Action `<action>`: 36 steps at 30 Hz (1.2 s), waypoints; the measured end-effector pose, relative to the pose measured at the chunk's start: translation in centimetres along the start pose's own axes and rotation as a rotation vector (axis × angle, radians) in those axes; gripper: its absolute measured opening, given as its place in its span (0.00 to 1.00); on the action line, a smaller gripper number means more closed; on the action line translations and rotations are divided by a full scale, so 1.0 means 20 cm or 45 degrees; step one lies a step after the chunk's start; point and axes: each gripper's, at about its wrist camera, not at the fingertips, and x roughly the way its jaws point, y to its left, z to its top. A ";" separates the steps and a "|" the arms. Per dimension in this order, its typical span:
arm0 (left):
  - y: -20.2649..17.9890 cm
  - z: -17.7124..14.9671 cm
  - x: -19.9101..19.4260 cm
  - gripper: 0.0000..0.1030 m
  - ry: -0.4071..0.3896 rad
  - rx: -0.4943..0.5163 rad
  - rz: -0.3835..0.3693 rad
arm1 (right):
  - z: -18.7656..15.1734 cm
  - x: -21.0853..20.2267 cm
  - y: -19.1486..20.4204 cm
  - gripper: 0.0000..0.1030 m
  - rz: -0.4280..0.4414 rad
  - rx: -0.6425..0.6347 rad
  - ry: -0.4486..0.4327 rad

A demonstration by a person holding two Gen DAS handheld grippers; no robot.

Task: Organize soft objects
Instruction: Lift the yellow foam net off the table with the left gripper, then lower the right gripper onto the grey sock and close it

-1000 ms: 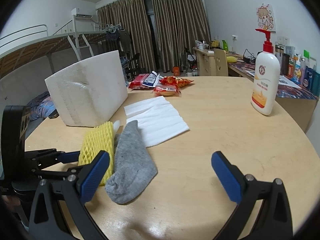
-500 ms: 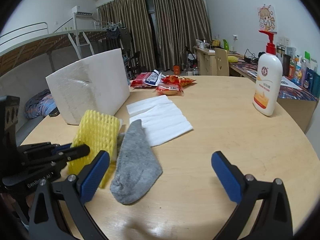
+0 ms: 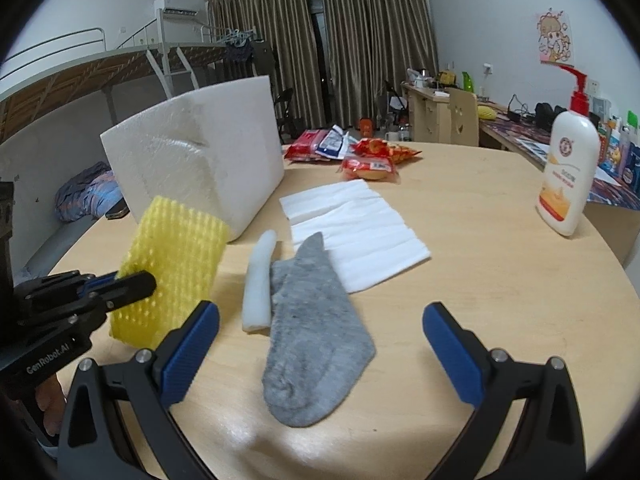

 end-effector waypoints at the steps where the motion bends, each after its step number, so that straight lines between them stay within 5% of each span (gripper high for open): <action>1: 0.01 0.00 0.00 0.08 -0.003 -0.006 0.010 | 0.00 0.02 0.01 1.00 0.003 0.001 0.015; 14: 0.09 0.00 0.04 0.08 0.006 -0.021 -0.010 | 0.03 0.12 -0.02 0.97 -0.078 0.038 0.091; 20: 0.12 0.00 0.07 0.08 0.020 -0.037 -0.040 | 0.02 0.16 -0.03 0.70 -0.102 0.045 0.160; 24: 0.13 -0.01 0.08 0.08 0.026 -0.032 -0.056 | 0.02 0.18 -0.02 0.64 -0.093 0.032 0.189; 31: 0.15 -0.01 0.07 0.08 0.012 -0.049 -0.079 | 0.00 0.20 0.05 0.33 -0.079 -0.038 0.234; 33: 0.15 -0.02 0.06 0.08 0.006 -0.054 -0.076 | 0.00 0.19 0.05 0.18 -0.083 -0.045 0.230; 36: 0.16 -0.02 0.05 0.08 -0.002 -0.058 -0.079 | -0.01 0.18 0.07 0.12 -0.085 -0.063 0.215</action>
